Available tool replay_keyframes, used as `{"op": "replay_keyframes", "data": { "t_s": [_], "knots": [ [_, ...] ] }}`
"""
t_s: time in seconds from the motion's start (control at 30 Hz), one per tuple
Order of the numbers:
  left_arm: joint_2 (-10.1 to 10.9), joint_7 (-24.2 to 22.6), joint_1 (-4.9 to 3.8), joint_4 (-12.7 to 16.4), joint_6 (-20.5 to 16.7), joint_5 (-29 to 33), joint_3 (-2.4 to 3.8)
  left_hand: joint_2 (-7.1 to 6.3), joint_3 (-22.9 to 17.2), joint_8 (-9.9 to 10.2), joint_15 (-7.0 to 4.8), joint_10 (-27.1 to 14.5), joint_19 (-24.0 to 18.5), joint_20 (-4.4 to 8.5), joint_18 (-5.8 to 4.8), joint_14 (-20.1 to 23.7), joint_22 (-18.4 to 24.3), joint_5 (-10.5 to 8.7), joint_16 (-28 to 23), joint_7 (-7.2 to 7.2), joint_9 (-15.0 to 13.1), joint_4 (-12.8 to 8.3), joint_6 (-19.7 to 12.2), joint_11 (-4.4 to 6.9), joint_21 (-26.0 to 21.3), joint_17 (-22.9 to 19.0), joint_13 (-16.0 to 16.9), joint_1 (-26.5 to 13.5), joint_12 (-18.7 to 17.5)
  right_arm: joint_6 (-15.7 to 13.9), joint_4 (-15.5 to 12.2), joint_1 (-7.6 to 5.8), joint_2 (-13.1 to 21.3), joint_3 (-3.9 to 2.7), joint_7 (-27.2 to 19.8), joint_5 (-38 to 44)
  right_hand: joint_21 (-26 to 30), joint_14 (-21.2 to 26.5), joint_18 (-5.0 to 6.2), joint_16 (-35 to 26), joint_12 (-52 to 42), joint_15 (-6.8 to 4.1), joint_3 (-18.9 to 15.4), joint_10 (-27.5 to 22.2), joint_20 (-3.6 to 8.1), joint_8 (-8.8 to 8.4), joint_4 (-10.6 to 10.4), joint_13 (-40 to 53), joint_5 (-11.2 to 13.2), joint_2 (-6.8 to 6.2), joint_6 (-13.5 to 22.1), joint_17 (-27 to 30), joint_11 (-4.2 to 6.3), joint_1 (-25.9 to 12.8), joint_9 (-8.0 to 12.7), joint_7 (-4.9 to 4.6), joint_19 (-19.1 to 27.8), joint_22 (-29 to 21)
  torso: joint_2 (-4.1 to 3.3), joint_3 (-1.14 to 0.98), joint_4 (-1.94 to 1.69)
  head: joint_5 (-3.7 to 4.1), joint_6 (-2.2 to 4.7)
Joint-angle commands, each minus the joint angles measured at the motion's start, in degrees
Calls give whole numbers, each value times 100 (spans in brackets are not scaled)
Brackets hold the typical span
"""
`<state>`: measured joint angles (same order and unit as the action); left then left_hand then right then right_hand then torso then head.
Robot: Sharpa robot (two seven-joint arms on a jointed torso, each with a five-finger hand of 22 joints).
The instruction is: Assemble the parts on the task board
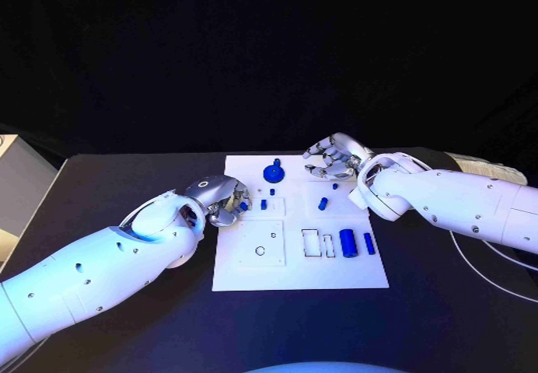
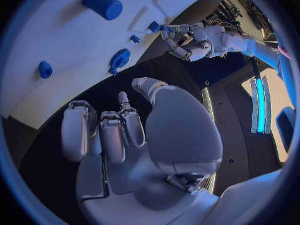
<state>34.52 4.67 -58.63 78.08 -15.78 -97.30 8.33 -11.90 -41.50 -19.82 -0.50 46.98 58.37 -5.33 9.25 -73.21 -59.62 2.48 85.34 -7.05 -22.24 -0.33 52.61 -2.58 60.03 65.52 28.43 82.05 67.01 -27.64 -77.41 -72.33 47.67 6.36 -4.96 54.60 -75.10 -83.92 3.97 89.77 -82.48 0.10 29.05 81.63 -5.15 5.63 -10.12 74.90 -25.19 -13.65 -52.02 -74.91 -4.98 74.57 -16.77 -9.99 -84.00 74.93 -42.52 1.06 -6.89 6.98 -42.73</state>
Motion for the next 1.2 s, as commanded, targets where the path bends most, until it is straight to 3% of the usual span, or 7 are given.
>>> {"op": "replay_keyframes", "data": {
  "t_s": [0.03, 0.3, 0.83, 1.0, 1.07, 1.17, 1.2],
  "knots": [
    [-3, 4, 1, 18, -63, 38, 5, -43, -7, 50, 1, -52, 56, -3, 23, -44, -10, 33, 36, 11, 13, -26, -77, -2, 35, 7, 8, 0, 17, 17, -3, 4, -1, -2, -65, 8, 3, -608, -55, 23, -22, 7, 12, 38, -36, -21, 12, 714, -31, 1, -39, -1509, 7, -28, -2, -5, -234, 229, -1, -4, 1, -3, 2],
    [0, 12, 1, 15, -100, 73, 6, -101, -45, 388, -15, -62, 39, 4, 28, -20, -5, 33, 30, 80, 130, -35, -586, 25, 26, -20, 12, -20, 38, 16, -5, 5, 2, -2, -65, 8, 3, -608, -55, 23, -22, 7, 12, 38, -36, -21, 12, 714, -31, 1, -39, -1509, 7, -28, -2, -5, -234, 229, -2, -3, 3, -4, 10],
    [36, 9, 6, 75, -27, 166, 13, -99, -48, 406, -20, -61, 41, 7, 28, -26, -8, 34, 32, 75, 140, -29, -608, 30, 28, -12, 12, -25, 40, 13, -12, 6, 10, -2, -66, 8, 3, -608, -56, 23, -27, 7, 20, 43, -36, -23, 31, 718, -30, -2, -41, -1509, 8, -37, -2, -5, -234, 231, -3, 0, 5, -5, 6],
    [127, 23, 55, 268, 64, 411, 227, -215, 81, 478, -9, -71, -17, -5, 32, 16, 48, 32, 22, 85, 174, 75, -721, 25, -46, -66, 25, -214, 67, 6, -17, 6, 21, -2, -67, 8, 3, -608, -56, 23, -27, 7, 20, 43, -36, -23, 31, 718, -30, -2, -41, -1509, 8, -37, -2, -5, -234, 231, -4, -1, 4, 1, 9],
    [166, 45, 68, 348, 49, 587, 342, -294, 374, 584, 12, -106, -77, -35, 42, 67, 151, 30, 10, 47, 219, 338, -920, 11, -188, -128, 64, -519, 137, 2, -18, 6, 25, -2, -68, 8, 3, -608, -56, 23, -27, 7, 20, 43, -36, -23, 31, 718, -30, -2, -41, -1509, 8, -37, -2, -5, -234, 231, 0, -3, 1, 1, 14],
    [231, 102, 79, 445, -68, 984, 494, -254, 587, 591, 36, -177, -202, -61, 84, 245, 370, 34, -58, 0, 226, 573, -951, -18, -442, -377, 67, -626, 146, -2, -19, 7, 27, -2, -69, 8, 3, -608, -56, 23, -27, 7, 20, 43, -36, -23, 31, 718, -30, -2, -41, -1509, 8, -37, -2, -5, -234, 231, 11, -6, -6, -5, 20],
    [254, 135, 81, 474, -103, 1185, 580, -217, 687, 572, 80, -210, -278, -84, 106, 348, 516, 35, -119, -104, 223, 740, -953, -82, -611, -528, 43, -698, 119, -4, -20, 7, 26, -2, -69, 8, 3, -608, -56, 23, -27, 7, 20, 43, -36, -23, 31, 718, -30, -2, -41, -1509, 8, -37, -2, -5, -234, 231, 14, -8, -7, -9, 24]
  ]
}}
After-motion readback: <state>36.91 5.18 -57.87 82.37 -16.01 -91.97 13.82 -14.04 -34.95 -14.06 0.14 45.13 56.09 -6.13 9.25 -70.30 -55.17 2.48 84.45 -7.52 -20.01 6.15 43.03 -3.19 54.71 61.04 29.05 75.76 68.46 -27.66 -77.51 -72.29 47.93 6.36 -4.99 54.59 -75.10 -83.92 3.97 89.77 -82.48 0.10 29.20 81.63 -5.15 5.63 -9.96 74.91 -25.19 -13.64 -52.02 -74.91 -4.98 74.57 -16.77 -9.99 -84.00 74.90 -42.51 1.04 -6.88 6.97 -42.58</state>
